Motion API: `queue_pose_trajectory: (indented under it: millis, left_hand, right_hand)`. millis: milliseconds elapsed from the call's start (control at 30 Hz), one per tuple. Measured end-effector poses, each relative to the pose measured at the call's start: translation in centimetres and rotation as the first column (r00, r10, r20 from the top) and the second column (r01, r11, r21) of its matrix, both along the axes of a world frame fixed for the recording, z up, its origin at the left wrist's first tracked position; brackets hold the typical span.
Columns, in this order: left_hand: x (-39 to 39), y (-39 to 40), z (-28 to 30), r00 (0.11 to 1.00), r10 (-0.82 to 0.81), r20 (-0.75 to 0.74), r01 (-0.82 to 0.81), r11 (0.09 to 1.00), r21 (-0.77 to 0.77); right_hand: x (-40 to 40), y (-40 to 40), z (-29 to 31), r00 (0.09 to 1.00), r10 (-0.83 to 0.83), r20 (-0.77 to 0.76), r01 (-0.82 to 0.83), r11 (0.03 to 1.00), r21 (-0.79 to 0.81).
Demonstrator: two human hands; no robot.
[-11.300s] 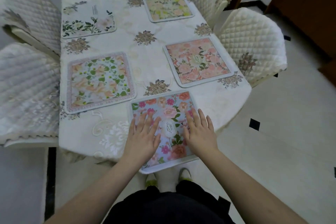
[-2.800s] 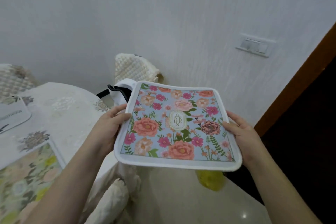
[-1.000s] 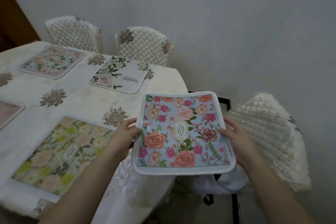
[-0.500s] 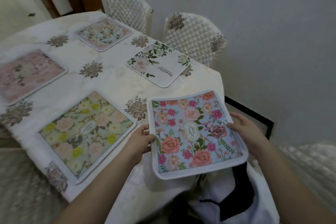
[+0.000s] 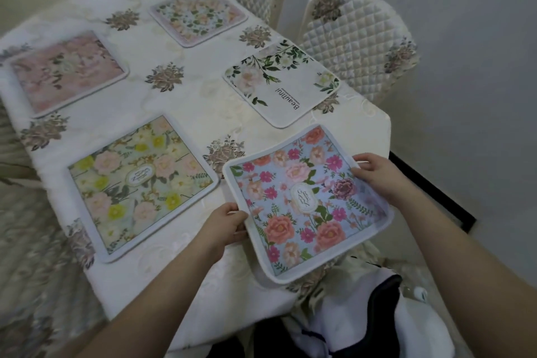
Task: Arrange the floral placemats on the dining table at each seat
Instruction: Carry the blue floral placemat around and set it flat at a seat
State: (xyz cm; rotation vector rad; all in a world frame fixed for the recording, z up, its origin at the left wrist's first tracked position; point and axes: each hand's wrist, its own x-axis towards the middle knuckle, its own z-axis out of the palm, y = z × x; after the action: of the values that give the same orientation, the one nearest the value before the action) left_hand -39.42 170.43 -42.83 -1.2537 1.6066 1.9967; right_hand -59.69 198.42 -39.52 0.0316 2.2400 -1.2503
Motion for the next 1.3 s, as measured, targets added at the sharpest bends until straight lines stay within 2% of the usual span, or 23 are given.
queue_pose_trajectory:
  millis: [233,467,767,967,1300]
  left_hand:
    - [1.1,1.3,-2.0,0.998,-0.027,0.058,0.029,0.999,-0.023]
    - [1.3,1.9,-2.6,0.994,-0.04,0.105,0.038,0.999,0.022]
    - [2.0,1.2,-3.2,0.991,-0.065,0.117,0.069,0.997,-0.026]
    - [2.7,0.9,-3.5,0.989,-0.043,0.144,0.053,0.996,-0.068]
    - [3.0,-0.1,-3.3,0.971,-0.108,0.212,0.145,0.975,-0.169]
  right_hand:
    - [-3.7,-2.1,-2.3,0.982,0.114,-0.151,-0.09,0.983,0.161]
    - [-4.6,-3.7,-4.5,0.983,0.147,-0.108,-0.123,0.972,0.2]
    - [-4.2,-3.2,-6.6,0.983,0.155,-0.096,-0.123,0.953,0.277]
    - [-3.4,-3.2,-7.5,0.969,0.189,-0.159,-0.137,0.947,0.29]
    - [-2.3,-3.4,-7.5,0.946,0.23,-0.227,-0.145,0.93,0.337]
